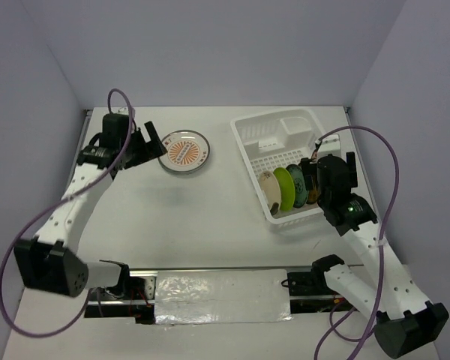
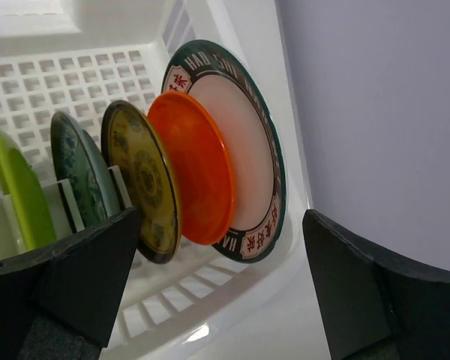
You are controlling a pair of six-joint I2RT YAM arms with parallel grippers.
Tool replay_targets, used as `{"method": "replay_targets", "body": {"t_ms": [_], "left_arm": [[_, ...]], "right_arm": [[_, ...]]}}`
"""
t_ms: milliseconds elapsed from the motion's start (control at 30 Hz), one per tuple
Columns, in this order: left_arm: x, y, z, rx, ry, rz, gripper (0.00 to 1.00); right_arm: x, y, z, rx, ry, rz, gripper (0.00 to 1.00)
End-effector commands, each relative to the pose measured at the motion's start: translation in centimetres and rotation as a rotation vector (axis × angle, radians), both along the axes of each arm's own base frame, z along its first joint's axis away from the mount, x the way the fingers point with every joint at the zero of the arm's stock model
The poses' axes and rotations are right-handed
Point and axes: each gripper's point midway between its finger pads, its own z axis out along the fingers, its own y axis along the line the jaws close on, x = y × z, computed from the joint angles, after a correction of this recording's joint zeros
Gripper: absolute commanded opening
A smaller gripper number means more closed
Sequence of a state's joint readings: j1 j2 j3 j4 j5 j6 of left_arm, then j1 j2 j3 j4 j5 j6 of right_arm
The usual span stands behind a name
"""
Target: Unload the plates from the dish rack
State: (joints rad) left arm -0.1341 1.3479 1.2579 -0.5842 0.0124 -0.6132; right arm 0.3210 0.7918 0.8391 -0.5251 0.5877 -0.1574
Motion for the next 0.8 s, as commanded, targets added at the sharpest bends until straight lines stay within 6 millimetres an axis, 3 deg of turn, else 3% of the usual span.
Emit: {"method": "replay_targets", "body": {"t_ms": [0, 33, 67, 100, 200, 333, 467, 533, 767], "left_arm": [[-5.0, -1.5, 0.0, 0.123, -0.037, -0.214, 0.99], [-5.9, -1.9, -0.2, 0.122, -0.054, -0.241, 1.0], [-7.2, -2.1, -2.5, 0.129, -0.022, -0.269, 0.99], [-7.7, -2.1, -1.9, 0.13, -0.08, -0.285, 0.99], [-9.5, -1.5, -4.3, 0.149, -0.041, -0.272, 0.99], [-9.7, -3.4, -4.1, 0.14, -0.054, -0.35, 1.0], [-10.0, -3.8, -4.9, 0.16, -0.016, -0.368, 1.0], [-10.1, -4.1, -5.0, 0.16, -0.015, -0.377, 1.0], [-10.5, -4.9, -5.4, 0.171, -0.001, -0.402, 1.0]], "right_arm": [[2.2, -0.7, 2.2, -0.052, -0.121, -0.015, 0.95], [2.6, -1.3, 2.3, -0.062, -0.14, -0.037, 0.93], [2.8, -1.6, 1.9, -0.089, -0.126, -0.039, 0.91], [3.2, -1.9, 1.3, -0.106, -0.103, -0.051, 0.89], [3.9, -2.9, 1.5, -0.112, -0.108, -0.101, 0.88], [4.8, -3.4, 1.8, -0.12, -0.127, -0.097, 0.86], [5.9, -4.2, 0.0, -0.106, -0.071, -0.097, 0.74], [6.2, -4.3, -0.4, -0.082, -0.066, -0.097, 0.63], [6.6, -5.8, -1.8, -0.071, -0.038, -0.138, 0.53]]}}
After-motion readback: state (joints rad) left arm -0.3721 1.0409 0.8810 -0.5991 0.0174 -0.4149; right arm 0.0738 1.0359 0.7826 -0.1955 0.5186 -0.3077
